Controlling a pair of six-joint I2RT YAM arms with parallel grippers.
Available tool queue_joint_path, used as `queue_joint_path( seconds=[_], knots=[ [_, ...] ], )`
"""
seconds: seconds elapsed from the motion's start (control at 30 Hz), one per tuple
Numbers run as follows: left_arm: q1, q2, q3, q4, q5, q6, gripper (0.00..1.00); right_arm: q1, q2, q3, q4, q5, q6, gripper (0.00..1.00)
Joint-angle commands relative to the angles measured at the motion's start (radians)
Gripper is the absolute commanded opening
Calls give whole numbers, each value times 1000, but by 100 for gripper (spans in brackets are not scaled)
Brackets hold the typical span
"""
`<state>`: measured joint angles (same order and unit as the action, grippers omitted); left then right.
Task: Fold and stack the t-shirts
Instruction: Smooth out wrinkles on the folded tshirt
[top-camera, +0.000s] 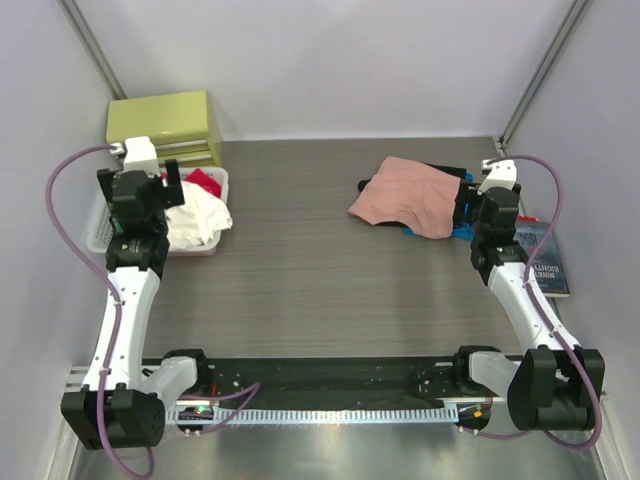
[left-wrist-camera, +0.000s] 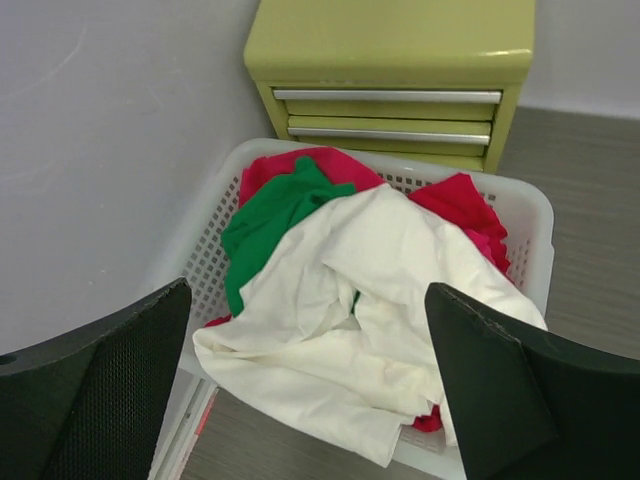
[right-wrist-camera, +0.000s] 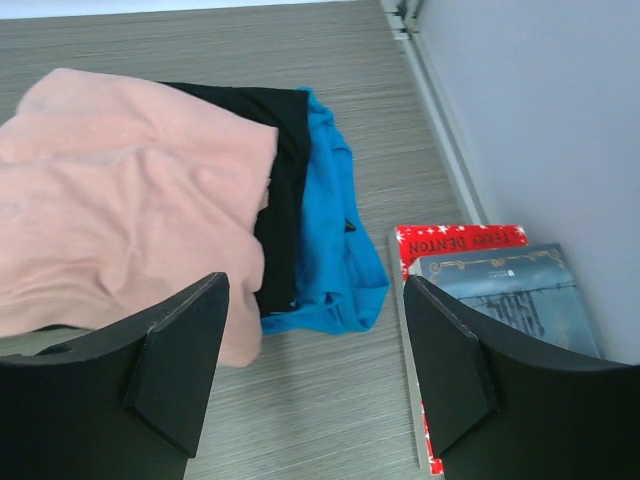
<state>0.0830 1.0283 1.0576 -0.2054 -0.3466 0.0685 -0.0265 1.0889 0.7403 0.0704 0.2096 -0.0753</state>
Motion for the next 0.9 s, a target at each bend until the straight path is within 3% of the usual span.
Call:
queue_joint_path(
  seconds=[0.0,0.1,0.23,0.33,0.57,0.87],
  knots=[
    [-74,-13,-22,-24,-75,68,100,20,38,-1,109,151,8,75],
    [-74,42,31,-51,-132,122,100,20,107,45,40,96,41,73],
    [-74,38,50,-31,-120,145,100,19,219,146,-49,5,68,62],
    [-74,49,84,-94,-80,97,100,17,359,287,-167,-15,74,70],
    [-72,19,32,-69,-91,128,100,11,500,414,-185,-61,101,74],
    [-74,36,33,-71,-71,122,100,-112,690,563,-288,-196,193,74]
  ],
)
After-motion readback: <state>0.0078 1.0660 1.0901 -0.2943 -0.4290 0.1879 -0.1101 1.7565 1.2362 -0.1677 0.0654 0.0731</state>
